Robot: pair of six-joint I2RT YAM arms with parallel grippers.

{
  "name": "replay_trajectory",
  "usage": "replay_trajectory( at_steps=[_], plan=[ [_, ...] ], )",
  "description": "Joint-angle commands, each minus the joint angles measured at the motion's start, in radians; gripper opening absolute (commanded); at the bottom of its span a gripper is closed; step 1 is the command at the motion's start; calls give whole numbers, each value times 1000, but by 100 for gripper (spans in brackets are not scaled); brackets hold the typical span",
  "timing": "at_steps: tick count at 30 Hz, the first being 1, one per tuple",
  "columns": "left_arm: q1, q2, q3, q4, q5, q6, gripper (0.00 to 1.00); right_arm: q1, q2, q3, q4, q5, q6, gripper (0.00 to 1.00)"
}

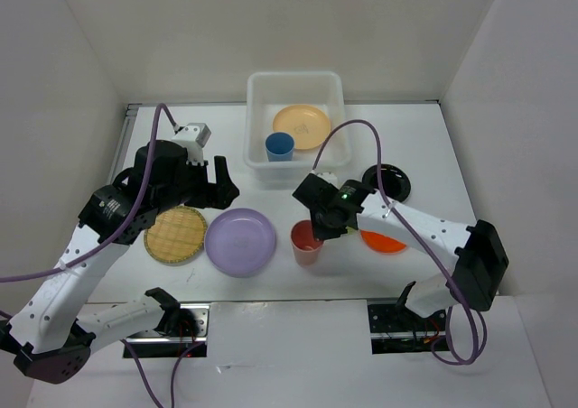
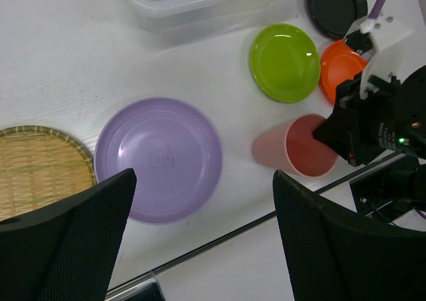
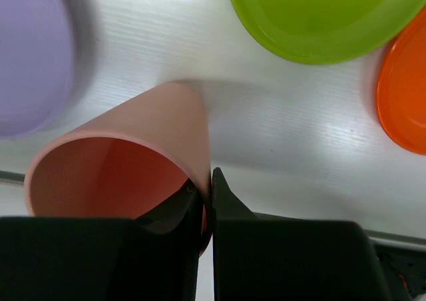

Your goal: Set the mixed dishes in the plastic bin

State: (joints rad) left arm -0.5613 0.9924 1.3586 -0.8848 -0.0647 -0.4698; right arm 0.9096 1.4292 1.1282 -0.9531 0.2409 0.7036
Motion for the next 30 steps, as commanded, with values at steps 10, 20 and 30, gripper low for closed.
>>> replay_trajectory(
  at_steps=[10,20,30],
  plan=[
    [5,-15,-4,35,13,22,90,-177,40,571,-23,31,-182,0],
    [5,-26,5,15,3,13,90,-455,241,852,56,-46,-302,0],
    [5,-26,-4,15,32,3,90,-529,399,803,161,-35,-302,0]
  ],
)
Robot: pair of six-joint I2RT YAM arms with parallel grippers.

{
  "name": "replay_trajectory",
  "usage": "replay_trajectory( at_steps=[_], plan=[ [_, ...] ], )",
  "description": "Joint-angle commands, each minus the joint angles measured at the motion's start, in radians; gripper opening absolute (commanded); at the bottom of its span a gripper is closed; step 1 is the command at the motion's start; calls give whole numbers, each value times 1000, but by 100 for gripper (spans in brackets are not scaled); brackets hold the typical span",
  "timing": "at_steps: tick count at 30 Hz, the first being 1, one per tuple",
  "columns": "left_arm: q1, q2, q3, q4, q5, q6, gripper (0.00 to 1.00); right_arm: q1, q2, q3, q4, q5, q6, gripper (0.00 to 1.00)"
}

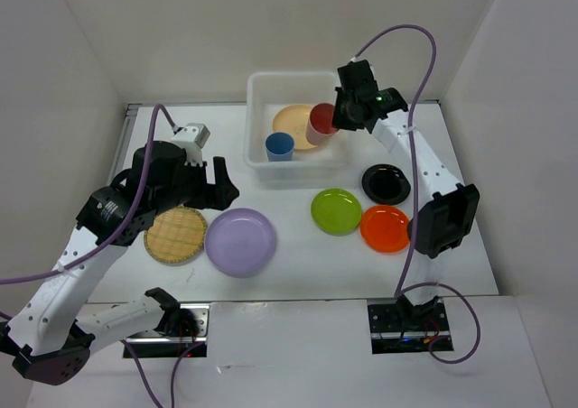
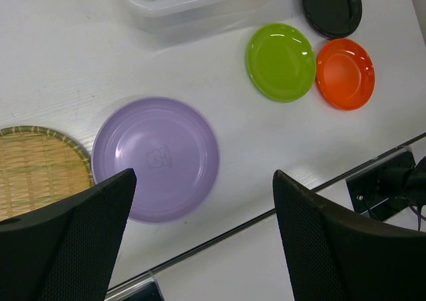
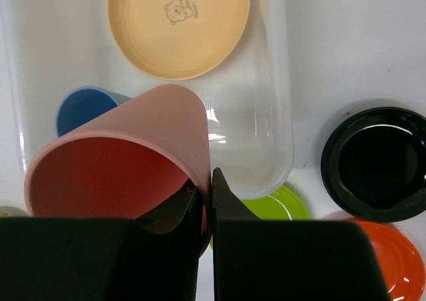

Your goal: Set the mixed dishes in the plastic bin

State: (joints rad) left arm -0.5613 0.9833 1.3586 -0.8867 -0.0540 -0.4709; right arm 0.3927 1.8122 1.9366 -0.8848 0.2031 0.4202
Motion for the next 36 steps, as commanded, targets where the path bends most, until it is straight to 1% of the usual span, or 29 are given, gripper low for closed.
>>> replay_trajectory(
  at_steps=[1,6,9,14,19,21,24,25,26,28,29,32,36],
  plan=[
    [5,-17,-4,26,22,5,90,-21,30,-5,93,-7,-18,0],
    [5,-17,-13,35,42,5,90,-22,140,-16,113,-16,-18,0],
    [5,-17,-13,35,42,5,90,-22,202,7,104,-16,-27,0],
    [5,-26,-13,35,42,5,90,-22,256,7,104,-16,-37,0],
    [5,-26,-23,46,42,5,90,-22,323,41,83,-16,-47,0],
    [5,-35,-23,46,42,5,90,-22,323,41,83,-16,-57,1],
    [5,-35,-32,46,42,5,90,-22,332,41,83,-16,-57,7],
    [5,-35,-32,46,42,-5,90,-22,332,41,83,-16,-57,10],
    [5,-35,-32,46,42,-5,90,-22,332,41,83,-16,-57,20],
    [5,-35,-32,46,42,-5,90,-22,312,41,83,-16,-57,29],
    [5,-35,-32,46,42,-5,90,-22,312,54,73,-16,-57,36],
    [5,-35,-32,46,42,-5,90,-22,288,93,61,-16,-57,51],
    [5,-35,-41,46,42,-5,90,-3,233,153,31,16,-57,61]
  ],
)
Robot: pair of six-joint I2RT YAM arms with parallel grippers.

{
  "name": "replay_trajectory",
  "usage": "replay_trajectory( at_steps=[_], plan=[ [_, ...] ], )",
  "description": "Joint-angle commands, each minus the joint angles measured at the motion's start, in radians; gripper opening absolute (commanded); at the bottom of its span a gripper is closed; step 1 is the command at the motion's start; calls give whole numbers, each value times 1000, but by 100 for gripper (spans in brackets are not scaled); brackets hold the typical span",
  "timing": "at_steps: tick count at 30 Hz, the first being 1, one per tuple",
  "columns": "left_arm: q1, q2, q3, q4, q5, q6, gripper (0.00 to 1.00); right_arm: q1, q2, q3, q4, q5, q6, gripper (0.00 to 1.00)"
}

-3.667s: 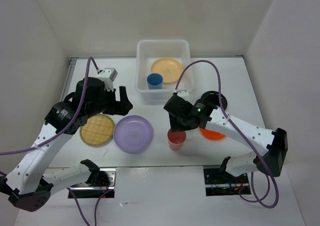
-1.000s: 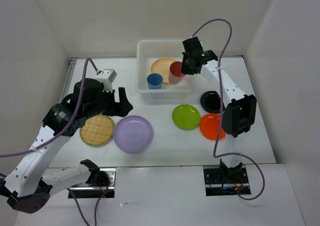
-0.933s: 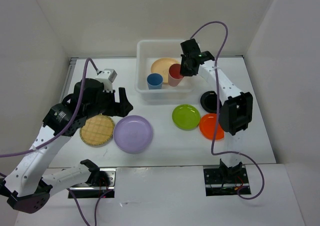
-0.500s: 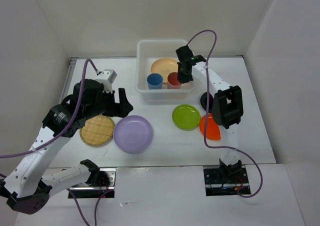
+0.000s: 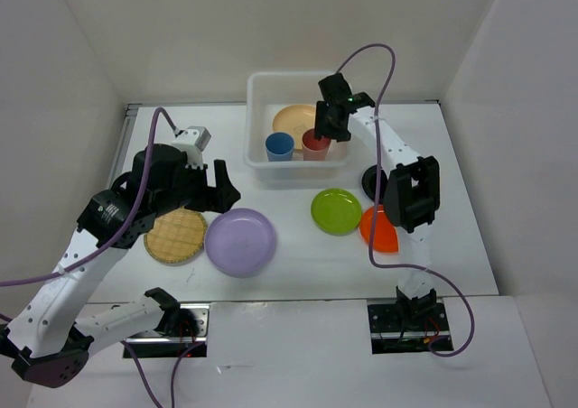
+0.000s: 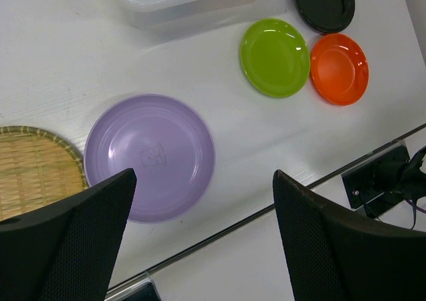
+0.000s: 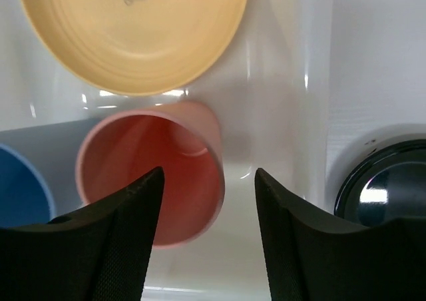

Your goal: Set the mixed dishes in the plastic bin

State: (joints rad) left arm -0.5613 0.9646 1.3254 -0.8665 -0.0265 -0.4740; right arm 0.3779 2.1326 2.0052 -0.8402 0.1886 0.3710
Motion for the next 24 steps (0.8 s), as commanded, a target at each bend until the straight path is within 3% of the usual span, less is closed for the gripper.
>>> replay_trajectory(
  at_steps=[1,6,8,12,16,24],
  plan=[
    [5,-26,-8,26,14,-11,90,12,-100,99,-14,31,-7,63],
    [5,-26,-8,26,5,-11,90,68,-248,165,-43,81,2,74],
    [5,-35,-17,26,-4,-11,90,90,-339,63,-11,68,41,74],
    [14,-44,-55,47,5,-20,90,130,-711,-319,266,-234,129,75],
    [14,-26,-84,69,36,-20,90,185,-871,-656,421,-362,206,75],
    [23,-26,-106,89,45,-20,90,299,-899,-1043,671,-449,327,74]
  ],
)
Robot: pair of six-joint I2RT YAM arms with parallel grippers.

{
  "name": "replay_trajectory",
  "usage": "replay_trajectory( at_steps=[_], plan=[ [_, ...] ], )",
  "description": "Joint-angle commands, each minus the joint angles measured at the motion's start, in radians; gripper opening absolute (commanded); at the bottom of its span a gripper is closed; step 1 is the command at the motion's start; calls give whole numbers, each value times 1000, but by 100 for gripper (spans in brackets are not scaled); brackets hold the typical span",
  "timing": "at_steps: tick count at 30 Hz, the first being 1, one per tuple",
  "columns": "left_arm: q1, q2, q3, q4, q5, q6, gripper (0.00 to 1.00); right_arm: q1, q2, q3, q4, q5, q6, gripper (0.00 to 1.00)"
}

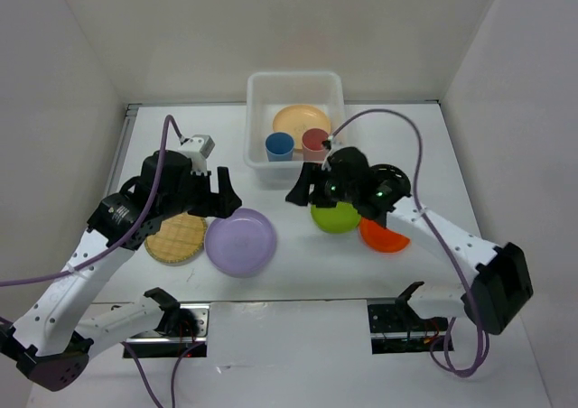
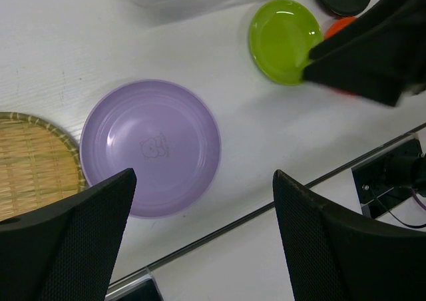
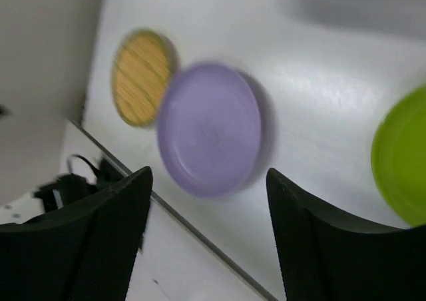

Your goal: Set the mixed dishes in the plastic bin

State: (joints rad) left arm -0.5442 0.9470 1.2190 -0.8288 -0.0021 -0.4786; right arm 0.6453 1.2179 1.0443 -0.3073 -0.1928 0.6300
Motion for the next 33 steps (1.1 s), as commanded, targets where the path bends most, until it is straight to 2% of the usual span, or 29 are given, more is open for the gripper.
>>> replay_trajectory(
  at_steps=[1,6,13,23,26,27,29,30,33],
  plan=[
    [6,-8,1,51,21,-15,90,60,40,-98,180,-54,79,72],
    [6,-17,1,51,21,-15,90,120,159,-147,273,-17,126,67],
    [6,-17,1,40,21,-15,90,208,405,-116,336,45,145,59],
    [6,-27,20,22,2,-6,91,257,557,-66,359,113,165,51],
    [6,-27,20,22,2,-6,91,277,587,-55,359,124,165,40],
    [6,-27,20,22,2,-6,91,277,588,-55,359,124,165,31],
    [6,-27,20,22,2,-6,91,286,598,-46,347,135,174,22],
    [6,-27,20,22,2,-6,91,286,598,-46,330,148,174,13],
    [6,-27,20,22,2,-6,91,295,571,-23,265,171,174,3]
  ],
)
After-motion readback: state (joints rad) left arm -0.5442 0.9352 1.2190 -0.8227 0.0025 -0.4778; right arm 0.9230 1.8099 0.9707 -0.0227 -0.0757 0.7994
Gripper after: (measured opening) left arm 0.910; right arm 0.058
